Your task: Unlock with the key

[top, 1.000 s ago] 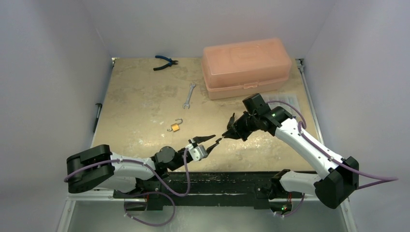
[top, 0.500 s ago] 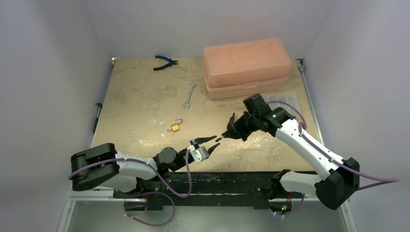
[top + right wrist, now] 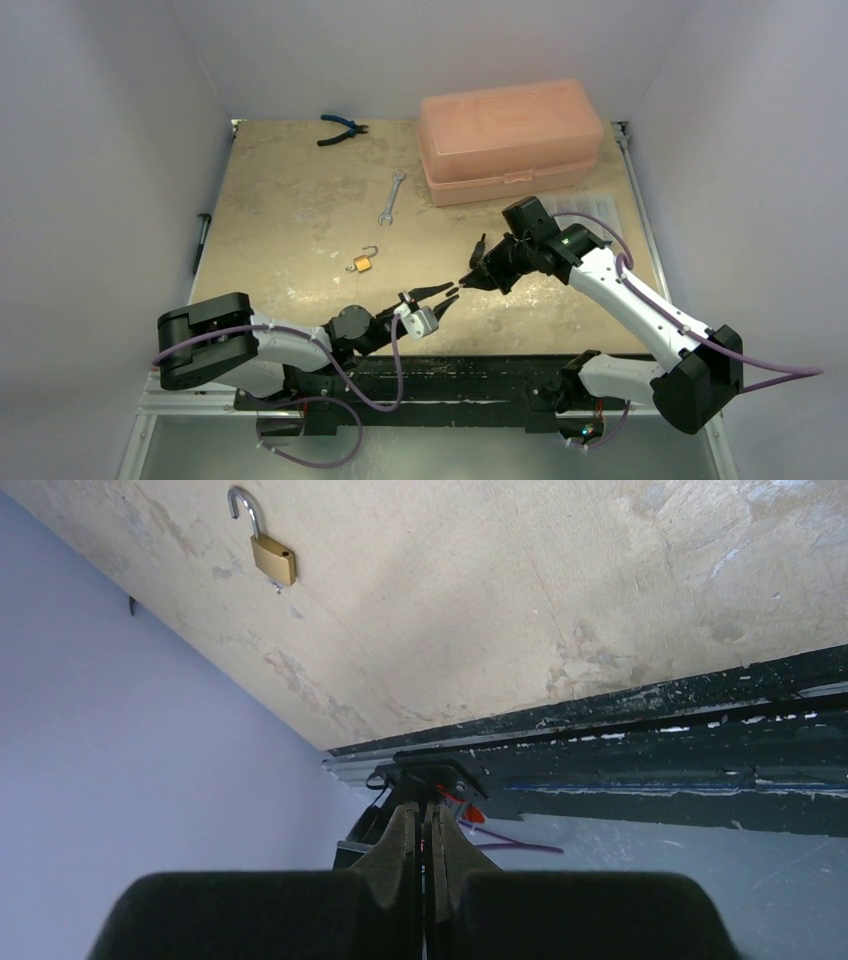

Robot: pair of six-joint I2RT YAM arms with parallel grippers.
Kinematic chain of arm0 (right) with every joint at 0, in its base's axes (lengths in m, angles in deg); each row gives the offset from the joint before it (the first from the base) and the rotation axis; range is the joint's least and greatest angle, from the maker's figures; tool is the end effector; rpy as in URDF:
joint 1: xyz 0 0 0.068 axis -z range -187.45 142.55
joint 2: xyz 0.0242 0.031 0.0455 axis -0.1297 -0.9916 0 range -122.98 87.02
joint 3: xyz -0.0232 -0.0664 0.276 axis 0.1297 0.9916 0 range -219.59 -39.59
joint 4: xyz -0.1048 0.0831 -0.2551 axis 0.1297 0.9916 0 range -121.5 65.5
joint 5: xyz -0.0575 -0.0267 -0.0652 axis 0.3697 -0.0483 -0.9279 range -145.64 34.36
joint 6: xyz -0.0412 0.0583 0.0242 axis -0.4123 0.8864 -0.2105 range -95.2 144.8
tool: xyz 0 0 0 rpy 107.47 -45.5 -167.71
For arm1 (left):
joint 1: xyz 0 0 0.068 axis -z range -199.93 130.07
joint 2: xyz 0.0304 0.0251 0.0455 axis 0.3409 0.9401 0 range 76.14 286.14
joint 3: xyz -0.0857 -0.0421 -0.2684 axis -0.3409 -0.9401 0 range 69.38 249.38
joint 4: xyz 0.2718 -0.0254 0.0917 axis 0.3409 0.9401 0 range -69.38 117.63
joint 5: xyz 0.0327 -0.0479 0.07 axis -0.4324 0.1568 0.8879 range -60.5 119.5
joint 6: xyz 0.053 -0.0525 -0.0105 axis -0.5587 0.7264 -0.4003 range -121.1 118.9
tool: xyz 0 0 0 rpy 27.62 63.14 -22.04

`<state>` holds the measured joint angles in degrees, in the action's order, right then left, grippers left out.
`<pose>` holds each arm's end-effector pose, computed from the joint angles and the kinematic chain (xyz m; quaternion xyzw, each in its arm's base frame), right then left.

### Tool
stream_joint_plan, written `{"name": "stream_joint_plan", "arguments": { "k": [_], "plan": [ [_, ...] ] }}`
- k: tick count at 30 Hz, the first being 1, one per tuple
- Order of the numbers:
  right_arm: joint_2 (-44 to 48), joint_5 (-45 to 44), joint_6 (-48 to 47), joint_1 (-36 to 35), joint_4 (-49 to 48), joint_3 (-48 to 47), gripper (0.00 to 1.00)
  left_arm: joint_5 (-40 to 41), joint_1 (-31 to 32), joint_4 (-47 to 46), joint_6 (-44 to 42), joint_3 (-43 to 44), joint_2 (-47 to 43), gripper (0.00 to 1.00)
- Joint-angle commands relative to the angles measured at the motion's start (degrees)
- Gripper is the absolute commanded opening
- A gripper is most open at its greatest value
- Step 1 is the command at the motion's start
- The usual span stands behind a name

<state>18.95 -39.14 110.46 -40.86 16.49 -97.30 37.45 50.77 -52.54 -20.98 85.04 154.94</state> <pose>0.2131 0.1620 0.2650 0.3842 0.8721 0.3027 0.0179 0.1002 -0.2595 0.1920 0.4182 0.4887 -0.2877 0.7095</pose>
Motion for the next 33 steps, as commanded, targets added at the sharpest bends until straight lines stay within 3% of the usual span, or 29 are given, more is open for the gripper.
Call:
{"name": "stream_joint_plan", "arguments": {
  "k": [1,15,21,26,31,32,33],
  "plan": [
    [1.53,1.53,0.9,0.04,-0.97,0.15,0.0,0.71,0.49,-4.27,-1.36,2.08,0.88,0.27],
    [2.65,2.41,1.69,-0.06,-2.01,1.45,0.0,2.11,0.67,-5.16,-1.34,2.68,2.6,0.21],
    [2.86,2.1,1.69,-0.02,-2.01,1.76,0.0,2.69,0.67,-6.73,-1.12,3.08,3.24,0.15],
    [2.77,1.99,1.56,-0.04,-2.03,1.9,0.0,3.15,0.68,-7.35,-1.09,2.98,3.08,0.01],
    [2.77,2.79,-1.73,0.01,-5.09,2.15,0.0,3.34,0.73,-8.54,0.09,2.18,2.31,0.0],
    [2.84,3.81,-3.05,-0.06,-6.61,2.23,0.04,3.57,0.76,-8.83,0.63,1.74,1.93,0.0],
    [3.01,3.93,-4.11,-0.04,-7.81,2.19,0.18,3.85,0.76,-8.93,1.07,1.35,1.34,0.0]
  ]
}}
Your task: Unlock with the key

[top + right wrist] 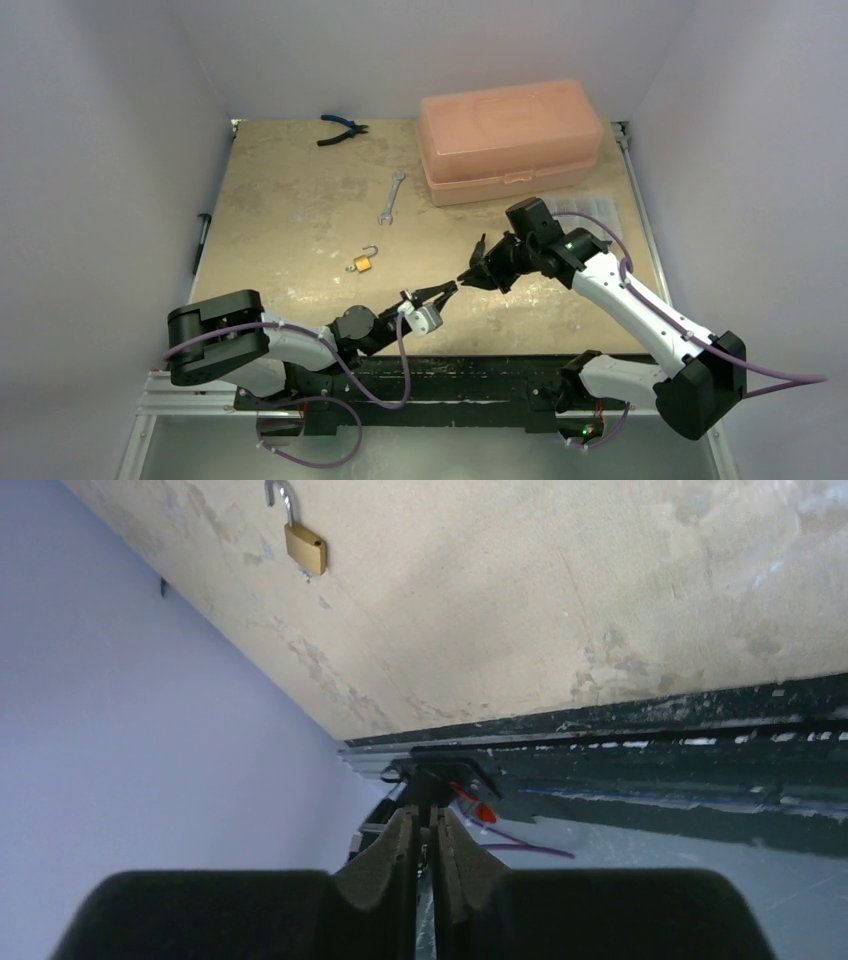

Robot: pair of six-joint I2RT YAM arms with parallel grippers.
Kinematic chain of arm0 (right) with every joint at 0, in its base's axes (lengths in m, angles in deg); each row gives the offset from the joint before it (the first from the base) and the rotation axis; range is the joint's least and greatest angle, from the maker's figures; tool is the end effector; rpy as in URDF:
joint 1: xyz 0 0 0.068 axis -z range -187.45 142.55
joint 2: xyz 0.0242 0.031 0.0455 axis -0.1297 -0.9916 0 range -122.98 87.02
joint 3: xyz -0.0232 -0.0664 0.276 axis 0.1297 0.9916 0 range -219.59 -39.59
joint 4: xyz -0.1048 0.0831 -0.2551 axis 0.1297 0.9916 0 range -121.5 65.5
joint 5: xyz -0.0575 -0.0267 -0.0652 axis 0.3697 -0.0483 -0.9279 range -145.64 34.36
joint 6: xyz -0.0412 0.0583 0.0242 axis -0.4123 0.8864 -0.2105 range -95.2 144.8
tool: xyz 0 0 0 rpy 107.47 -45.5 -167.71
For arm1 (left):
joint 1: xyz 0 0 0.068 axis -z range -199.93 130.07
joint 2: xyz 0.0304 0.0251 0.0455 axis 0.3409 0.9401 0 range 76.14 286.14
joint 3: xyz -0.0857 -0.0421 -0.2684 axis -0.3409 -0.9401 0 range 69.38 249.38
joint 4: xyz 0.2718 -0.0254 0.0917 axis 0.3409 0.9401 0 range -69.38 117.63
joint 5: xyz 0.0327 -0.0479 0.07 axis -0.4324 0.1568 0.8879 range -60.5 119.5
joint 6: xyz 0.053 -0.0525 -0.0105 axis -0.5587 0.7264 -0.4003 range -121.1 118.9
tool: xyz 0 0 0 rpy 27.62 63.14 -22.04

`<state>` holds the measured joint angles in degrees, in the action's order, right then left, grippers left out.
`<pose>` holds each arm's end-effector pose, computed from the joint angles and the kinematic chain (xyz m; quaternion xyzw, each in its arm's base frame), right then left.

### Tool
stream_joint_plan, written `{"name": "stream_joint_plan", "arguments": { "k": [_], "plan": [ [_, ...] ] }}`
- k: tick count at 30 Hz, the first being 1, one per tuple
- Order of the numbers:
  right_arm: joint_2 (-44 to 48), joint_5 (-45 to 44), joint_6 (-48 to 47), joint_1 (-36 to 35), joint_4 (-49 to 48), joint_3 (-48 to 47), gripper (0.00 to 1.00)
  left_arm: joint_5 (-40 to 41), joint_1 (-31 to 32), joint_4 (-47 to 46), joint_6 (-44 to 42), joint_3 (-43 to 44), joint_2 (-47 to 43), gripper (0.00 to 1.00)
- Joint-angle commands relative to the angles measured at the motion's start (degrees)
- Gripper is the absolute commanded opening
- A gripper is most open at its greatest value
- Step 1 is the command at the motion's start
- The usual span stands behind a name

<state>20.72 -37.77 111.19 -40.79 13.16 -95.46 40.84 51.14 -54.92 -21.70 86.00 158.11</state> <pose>0.2111 0.1621 0.2659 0.3792 0.8640 0.3307 0.0207 0.1040 -0.2645 0.1882 0.4051 0.4991 -0.2681 0.7176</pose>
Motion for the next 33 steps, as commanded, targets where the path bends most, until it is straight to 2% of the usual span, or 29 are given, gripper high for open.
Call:
{"name": "stream_joint_plan", "arguments": {
  "k": [1,3,4,5,10,18,21,28,33],
  "plan": [
    [1.59,1.75,-6.11,-0.1,-5.6,0.19,0.38,0.66,0.39,-6.39,2.2,-0.03,-2.47,0.0],
    [2.76,0.14,-7.12,-0.11,-7.47,0.18,0.79,0.73,0.32,-5.04,3.32,-0.99,-4.38,0.0],
    [3.49,-0.66,-7.0,-0.06,-8.65,0.42,0.95,0.58,0.34,-3.8,3.55,-1.45,-5.49,0.0],
    [4.14,-1.48,-6.77,-0.07,-9.37,0.64,0.98,0.51,0.34,-2.5,4.0,-1.89,-6.9,0.0],
    [2.93,-7.89,-11.63,0.03,-6.79,-1.46,0.99,1.22,0.39,5.5,6.34,-3.94,-14.95,0.0],
    [-8.39,-26.64,-25.32,-0.03,5.55,-12.03,0.99,2.1,0.38,25.05,9.36,-5.0,-30.23,0.0],
    [-12.62,-30.77,-28.22,0.2,7.81,-15.52,0.99,3.34,0.34,32.76,10.4,-3.85,-34.5,0.0],
    [-21.38,-31.26,-32.52,0.86,6.06,-19.58,0.99,6.15,0.37,52.72,14.11,2.8,-41.18,0.0],
    [-27.37,-29.26,-35.13,2.64,5.07,-20.9,0.95,5.34,0.34,65.86,18.12,9.71,-40.84,0.0]
  ]
}}
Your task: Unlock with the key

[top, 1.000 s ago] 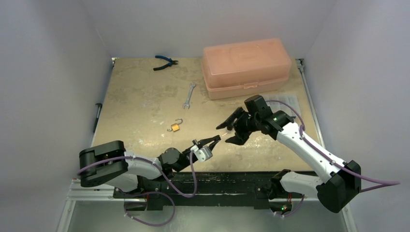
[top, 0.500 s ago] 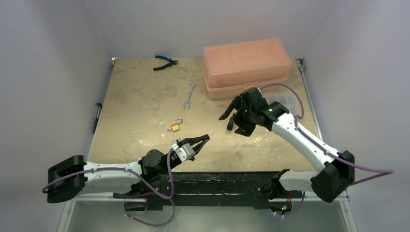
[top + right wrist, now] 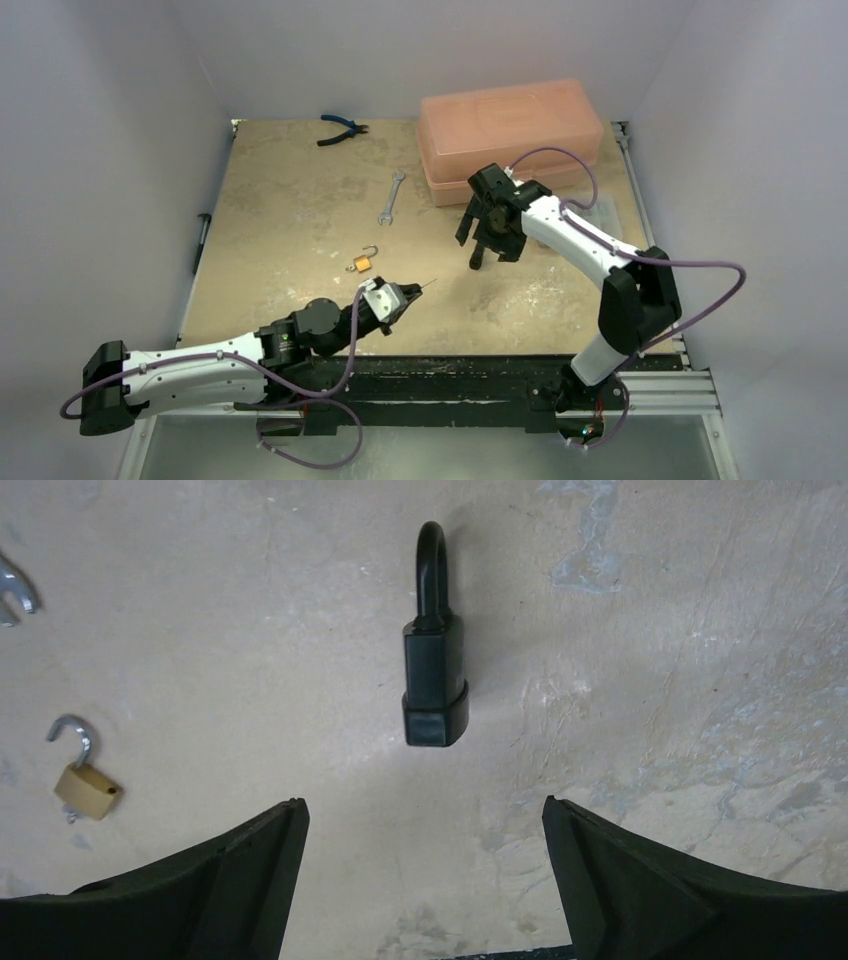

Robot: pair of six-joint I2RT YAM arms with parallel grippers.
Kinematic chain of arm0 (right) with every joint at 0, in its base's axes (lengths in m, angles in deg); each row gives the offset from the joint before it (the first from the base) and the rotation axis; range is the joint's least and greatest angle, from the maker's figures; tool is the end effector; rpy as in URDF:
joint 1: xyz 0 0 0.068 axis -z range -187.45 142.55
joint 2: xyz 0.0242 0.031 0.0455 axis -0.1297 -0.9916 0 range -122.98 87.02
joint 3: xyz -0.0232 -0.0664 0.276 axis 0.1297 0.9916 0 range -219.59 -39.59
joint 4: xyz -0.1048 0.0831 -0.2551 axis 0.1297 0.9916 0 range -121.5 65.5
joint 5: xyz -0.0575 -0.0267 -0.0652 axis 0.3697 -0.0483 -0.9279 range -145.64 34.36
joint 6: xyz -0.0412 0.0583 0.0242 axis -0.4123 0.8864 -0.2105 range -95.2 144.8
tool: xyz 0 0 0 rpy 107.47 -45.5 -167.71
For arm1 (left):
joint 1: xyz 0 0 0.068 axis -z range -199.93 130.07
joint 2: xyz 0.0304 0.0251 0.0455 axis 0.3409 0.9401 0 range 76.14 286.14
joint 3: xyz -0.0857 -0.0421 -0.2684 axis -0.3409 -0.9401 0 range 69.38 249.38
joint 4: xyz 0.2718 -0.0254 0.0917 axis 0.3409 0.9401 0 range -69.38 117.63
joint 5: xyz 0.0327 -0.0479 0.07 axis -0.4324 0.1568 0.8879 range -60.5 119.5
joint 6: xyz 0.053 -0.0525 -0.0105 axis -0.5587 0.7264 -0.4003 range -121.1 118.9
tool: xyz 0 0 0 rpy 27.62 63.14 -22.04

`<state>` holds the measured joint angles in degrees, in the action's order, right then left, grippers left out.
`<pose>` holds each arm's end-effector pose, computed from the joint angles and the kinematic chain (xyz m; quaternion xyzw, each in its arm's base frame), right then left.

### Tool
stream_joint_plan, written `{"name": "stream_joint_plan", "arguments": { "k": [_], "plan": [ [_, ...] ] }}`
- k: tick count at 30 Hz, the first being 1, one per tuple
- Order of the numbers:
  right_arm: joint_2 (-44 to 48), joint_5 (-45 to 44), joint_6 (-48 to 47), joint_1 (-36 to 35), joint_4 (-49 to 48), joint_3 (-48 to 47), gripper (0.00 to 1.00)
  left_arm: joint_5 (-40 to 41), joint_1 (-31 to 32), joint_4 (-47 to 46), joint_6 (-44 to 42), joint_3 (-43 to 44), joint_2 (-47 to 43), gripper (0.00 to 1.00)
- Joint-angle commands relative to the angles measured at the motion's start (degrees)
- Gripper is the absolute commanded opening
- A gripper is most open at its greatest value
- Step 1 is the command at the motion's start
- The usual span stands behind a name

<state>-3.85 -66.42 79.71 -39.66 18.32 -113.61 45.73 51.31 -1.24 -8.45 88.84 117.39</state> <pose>0.3085 0.1802 0.2429 0.2105 0.9522 0.0721 0.2093 0.0886 -0.2055 0.2503 0.3658 0.6046 -0.2859 0.6472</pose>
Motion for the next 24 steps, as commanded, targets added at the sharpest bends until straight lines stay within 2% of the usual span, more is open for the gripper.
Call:
{"name": "stream_joint_plan", "arguments": {
  "k": [1,8,19,24],
  "plan": [
    [-3.68,-0.28,-4.01,1.75,-0.34,-3.1,0.95,-0.16,0.16,13.84,5.66,7.92,-0.05,0.0],
    [-7.74,0.18,-5.26,2.75,-2.0,-4.15,0.9,-2.83,0.2,20.14,6.92,10.16,-0.83,0.0],
    [-12.96,1.47,-5.61,4.49,-4.8,-4.41,0.83,-3.91,0.17,20.53,6.5,7.37,-5.1,0.0],
    [-14.22,2.88,-6.13,5.9,-7.01,-3.84,0.7,-3.83,0.14,20.72,5.76,7.37,-5.23,0.0]
  ]
}}
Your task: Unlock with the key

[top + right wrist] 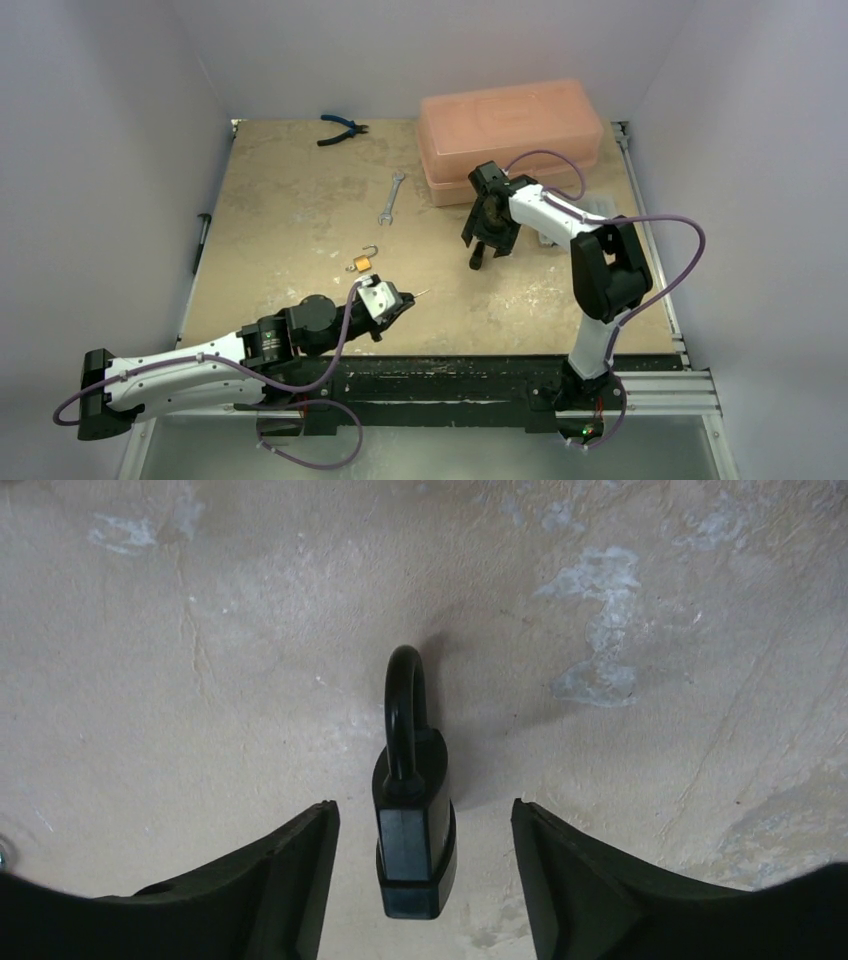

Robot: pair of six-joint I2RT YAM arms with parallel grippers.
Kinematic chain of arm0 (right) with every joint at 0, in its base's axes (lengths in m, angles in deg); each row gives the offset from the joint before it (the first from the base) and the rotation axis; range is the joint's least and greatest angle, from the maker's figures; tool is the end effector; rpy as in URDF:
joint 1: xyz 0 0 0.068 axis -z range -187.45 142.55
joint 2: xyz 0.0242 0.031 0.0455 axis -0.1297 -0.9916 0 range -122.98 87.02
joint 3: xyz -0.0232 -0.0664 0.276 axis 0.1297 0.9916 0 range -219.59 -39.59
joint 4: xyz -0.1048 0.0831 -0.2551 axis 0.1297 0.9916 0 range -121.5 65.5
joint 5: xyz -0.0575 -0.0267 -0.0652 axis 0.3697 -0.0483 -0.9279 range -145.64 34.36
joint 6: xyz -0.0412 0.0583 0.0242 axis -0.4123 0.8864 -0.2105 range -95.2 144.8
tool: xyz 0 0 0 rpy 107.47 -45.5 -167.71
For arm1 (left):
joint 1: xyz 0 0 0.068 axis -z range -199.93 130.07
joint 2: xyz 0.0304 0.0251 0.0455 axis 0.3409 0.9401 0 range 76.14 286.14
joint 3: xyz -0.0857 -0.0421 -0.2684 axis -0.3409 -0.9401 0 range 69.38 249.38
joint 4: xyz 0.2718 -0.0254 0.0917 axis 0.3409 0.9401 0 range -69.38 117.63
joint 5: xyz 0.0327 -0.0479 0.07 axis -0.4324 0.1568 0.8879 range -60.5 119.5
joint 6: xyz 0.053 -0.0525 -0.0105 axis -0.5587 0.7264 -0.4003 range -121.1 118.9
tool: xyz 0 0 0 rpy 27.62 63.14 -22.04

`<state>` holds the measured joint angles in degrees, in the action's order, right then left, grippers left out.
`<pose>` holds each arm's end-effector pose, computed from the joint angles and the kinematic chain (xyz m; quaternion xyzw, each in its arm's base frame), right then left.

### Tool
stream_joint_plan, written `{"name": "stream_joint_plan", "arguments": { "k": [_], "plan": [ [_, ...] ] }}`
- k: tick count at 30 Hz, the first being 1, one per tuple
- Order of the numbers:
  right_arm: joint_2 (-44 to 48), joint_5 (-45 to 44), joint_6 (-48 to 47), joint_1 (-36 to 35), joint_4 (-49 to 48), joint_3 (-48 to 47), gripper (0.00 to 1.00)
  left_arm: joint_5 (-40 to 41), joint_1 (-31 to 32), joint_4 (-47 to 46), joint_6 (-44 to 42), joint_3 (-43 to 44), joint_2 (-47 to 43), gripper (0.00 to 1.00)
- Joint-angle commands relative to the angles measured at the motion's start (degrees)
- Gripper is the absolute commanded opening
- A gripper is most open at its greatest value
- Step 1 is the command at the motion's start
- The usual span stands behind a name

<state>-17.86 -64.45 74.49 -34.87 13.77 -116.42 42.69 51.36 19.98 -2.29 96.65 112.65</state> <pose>0.3592 0.1752 0.1741 0.2015 0.9658 0.0307 0.1605 0.0816 -0.1955 0.2730 0.3848 0.6517 -0.3007 0.5803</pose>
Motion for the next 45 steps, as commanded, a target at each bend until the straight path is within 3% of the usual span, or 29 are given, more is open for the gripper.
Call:
{"name": "stream_joint_plan", "arguments": {
  "k": [1,8,15,36,45],
  "plan": [
    [-0.62,0.91,-0.91,1.21,-2.52,-1.15,0.67,-0.85,0.08,-0.54,-0.46,-0.38,-0.41,0.0],
    [-2.73,1.87,-0.47,1.66,-3.75,0.04,0.5,-1.27,0.13,-0.94,-0.87,-0.44,0.0,0.0],
    [-1.21,5.4,0.1,2.15,-6.87,3.37,0.0,-0.96,0.1,-1.2,-0.58,-0.57,0.0,0.0],
    [7.26,10.54,5.02,2.13,-3.85,6.1,0.0,0.91,0.08,-3.07,1.65,-0.61,0.74,0.0],
    [14.16,12.22,16.53,2.27,1.94,7.48,0.0,7.83,0.08,-4.06,10.15,1.32,4.36,0.0]
  ]
}}
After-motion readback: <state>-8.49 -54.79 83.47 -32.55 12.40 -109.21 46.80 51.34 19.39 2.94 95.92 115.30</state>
